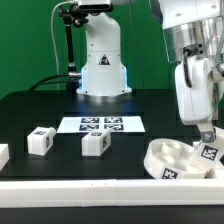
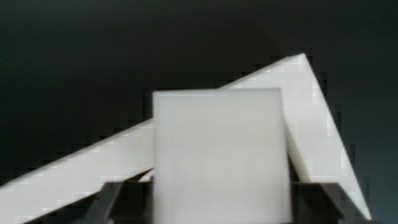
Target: Assemble stool
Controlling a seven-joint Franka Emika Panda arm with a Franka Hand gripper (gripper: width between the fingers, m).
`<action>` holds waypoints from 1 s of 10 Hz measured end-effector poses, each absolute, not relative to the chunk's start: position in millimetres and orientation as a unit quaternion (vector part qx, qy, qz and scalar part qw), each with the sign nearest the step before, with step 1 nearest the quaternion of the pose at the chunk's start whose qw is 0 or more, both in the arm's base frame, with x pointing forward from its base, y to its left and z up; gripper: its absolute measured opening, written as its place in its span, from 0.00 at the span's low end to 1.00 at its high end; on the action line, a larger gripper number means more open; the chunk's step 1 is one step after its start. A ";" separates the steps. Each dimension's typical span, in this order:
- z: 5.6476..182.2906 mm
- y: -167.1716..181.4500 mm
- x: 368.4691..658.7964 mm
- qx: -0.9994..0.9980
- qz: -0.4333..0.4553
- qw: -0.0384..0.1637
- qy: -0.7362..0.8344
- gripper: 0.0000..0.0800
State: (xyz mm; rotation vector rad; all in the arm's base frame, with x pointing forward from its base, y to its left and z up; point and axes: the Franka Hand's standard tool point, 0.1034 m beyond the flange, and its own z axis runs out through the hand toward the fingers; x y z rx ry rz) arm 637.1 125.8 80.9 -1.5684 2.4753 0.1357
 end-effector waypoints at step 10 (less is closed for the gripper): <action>122.6 118.6 628.5 -0.766 0.068 0.092 0.633 0.81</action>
Offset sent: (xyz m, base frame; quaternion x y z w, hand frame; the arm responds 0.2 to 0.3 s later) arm -0.0059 -0.0045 0.0356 -0.0938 0.0577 -0.1890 0.9758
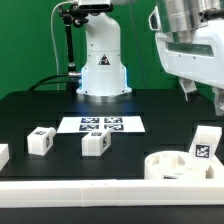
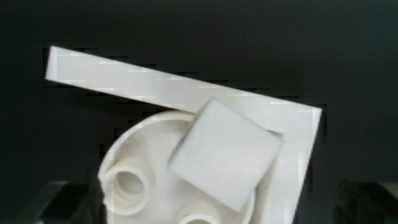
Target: Assemble stool
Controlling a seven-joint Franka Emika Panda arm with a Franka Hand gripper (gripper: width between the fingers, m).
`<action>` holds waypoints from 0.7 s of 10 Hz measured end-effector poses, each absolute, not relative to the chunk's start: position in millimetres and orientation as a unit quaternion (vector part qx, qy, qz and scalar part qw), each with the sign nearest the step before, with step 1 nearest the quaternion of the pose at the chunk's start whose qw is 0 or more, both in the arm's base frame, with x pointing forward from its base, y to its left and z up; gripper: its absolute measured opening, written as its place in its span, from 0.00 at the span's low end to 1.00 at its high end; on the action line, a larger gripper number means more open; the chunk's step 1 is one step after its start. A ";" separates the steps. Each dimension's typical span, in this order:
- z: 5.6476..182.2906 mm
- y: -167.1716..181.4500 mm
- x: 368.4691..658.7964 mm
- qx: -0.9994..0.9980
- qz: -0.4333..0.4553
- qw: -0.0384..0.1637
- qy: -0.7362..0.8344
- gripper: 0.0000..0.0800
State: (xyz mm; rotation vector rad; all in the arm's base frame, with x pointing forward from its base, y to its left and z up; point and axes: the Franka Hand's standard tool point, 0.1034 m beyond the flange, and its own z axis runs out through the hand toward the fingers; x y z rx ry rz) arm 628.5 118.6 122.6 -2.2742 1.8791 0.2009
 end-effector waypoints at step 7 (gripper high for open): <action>117.4 103.5 619.5 -0.830 0.060 0.092 0.547 0.81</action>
Offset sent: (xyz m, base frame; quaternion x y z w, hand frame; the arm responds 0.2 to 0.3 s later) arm 0.0000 0.0000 0.0000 0.0000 0.0000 0.0000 1.0000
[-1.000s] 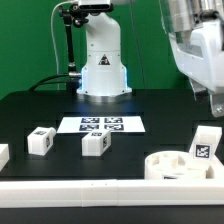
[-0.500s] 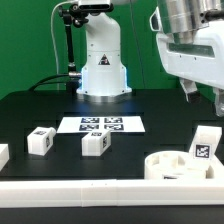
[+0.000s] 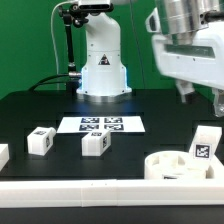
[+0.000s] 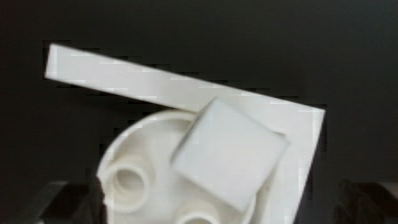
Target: Assemble stool
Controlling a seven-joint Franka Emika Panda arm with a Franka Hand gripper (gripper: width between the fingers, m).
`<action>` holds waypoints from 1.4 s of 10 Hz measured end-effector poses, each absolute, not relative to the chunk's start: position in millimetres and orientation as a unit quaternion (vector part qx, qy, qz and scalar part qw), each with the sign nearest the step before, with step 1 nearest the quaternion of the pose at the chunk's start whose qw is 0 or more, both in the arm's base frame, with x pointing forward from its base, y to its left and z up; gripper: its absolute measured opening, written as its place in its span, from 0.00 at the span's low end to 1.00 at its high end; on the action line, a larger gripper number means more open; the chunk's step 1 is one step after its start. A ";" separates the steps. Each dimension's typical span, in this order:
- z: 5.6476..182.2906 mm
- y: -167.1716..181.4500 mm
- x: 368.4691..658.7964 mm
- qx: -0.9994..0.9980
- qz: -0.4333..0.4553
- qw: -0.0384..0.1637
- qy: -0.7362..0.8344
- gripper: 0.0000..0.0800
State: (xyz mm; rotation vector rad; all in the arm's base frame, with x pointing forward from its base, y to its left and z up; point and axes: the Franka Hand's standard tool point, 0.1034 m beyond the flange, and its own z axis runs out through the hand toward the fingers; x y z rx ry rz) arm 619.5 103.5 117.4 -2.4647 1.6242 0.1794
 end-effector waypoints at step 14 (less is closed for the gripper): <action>72.5 -41.3 543.2 -0.938 0.058 0.062 0.337 0.81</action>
Offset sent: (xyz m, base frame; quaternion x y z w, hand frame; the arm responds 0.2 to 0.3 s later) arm -0.0195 -0.0637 -0.0057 0.0504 -0.0290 -0.0366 0.9976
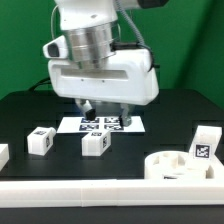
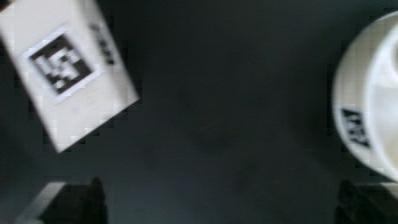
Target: Assemble stool
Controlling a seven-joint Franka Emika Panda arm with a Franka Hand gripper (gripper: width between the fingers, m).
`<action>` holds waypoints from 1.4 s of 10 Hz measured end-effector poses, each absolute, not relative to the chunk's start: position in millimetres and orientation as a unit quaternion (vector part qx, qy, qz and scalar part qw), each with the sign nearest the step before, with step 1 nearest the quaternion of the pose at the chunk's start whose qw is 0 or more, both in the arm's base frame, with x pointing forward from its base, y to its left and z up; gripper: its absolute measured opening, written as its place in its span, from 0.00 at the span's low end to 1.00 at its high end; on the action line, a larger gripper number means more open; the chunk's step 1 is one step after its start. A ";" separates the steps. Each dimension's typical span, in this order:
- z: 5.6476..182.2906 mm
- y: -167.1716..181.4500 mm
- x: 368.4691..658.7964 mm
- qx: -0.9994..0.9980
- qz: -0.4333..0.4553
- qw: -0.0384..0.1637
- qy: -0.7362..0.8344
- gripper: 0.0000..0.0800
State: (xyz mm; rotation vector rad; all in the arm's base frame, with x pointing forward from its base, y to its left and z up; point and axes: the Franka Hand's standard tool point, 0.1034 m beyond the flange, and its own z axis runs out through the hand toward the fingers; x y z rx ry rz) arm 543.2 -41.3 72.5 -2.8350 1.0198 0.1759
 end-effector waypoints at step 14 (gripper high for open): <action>53.5 -57.1 515.7 -0.968 0.151 0.043 0.196 0.81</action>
Offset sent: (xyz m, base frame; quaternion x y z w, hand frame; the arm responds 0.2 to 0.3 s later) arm 0.0000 0.0000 0.0000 0.0000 0.0000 0.0000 1.0000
